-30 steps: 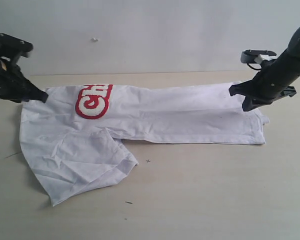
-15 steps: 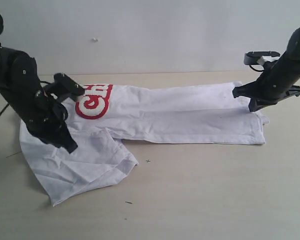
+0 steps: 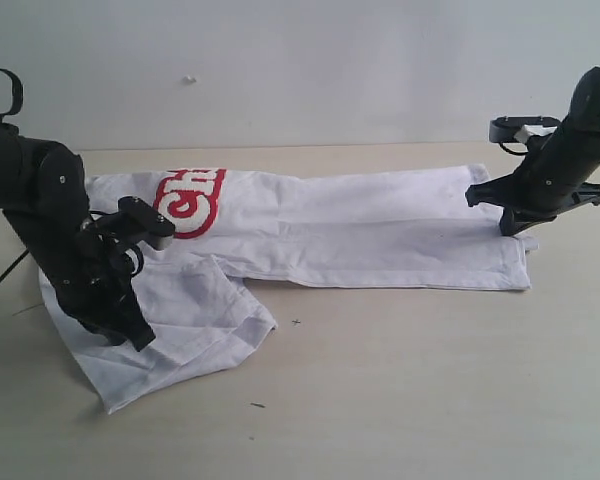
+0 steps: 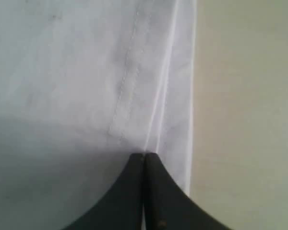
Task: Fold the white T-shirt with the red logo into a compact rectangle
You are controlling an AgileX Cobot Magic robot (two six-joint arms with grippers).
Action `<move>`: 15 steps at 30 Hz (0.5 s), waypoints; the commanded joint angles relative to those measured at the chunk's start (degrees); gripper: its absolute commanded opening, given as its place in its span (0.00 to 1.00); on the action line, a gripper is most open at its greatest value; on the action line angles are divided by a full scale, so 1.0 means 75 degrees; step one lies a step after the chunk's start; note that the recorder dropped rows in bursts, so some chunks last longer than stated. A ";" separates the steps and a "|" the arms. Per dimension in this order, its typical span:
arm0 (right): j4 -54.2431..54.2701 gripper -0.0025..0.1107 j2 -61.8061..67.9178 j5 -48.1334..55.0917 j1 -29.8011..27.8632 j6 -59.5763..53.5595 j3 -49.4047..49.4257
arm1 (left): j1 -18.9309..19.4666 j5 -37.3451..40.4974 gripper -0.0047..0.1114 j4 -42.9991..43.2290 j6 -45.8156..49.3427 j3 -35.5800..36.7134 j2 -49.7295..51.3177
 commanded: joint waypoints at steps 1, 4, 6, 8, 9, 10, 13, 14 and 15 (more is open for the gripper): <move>-0.0049 0.02 -0.0101 0.0453 -0.0003 -0.0047 0.0008 | 0.0053 0.1447 0.04 0.0569 -0.0376 0.0219 0.0276; 0.0010 0.02 -0.0403 0.0277 -0.0003 -0.0047 0.0264 | 0.0145 0.1663 0.04 0.0458 -0.0486 0.0556 0.0186; 0.0054 0.02 -0.0580 0.0197 -0.0003 -0.0047 0.0451 | 0.0104 0.1715 0.04 0.0475 -0.0504 0.0771 0.0108; 0.0088 0.02 -0.0720 0.0274 -0.0003 -0.0047 0.0606 | 0.0005 0.1768 0.04 0.0489 -0.0519 0.1003 0.0018; 0.0088 0.02 -0.0766 0.0314 -0.0003 -0.0064 0.0704 | 0.0005 0.1768 0.04 0.0507 -0.0519 0.1091 -0.0042; 0.0104 0.02 -0.0838 0.0348 -0.0003 -0.0067 0.0830 | 0.0005 0.1752 0.04 0.0507 -0.0619 0.1146 -0.0117; 0.0138 0.02 -0.1114 0.0244 -0.0003 -0.0067 0.1227 | 0.0080 0.1684 0.04 0.0569 -0.0774 0.1217 -0.0420; 0.0266 0.02 -0.1222 0.0175 -0.0003 -0.0178 0.1340 | 0.0116 0.1611 0.04 0.0569 -0.0774 0.1220 -0.0570; 0.0458 0.02 -0.1348 0.0087 -0.0003 -0.0360 0.1431 | 0.0116 0.1542 0.04 0.0487 -0.0786 0.1220 -0.0740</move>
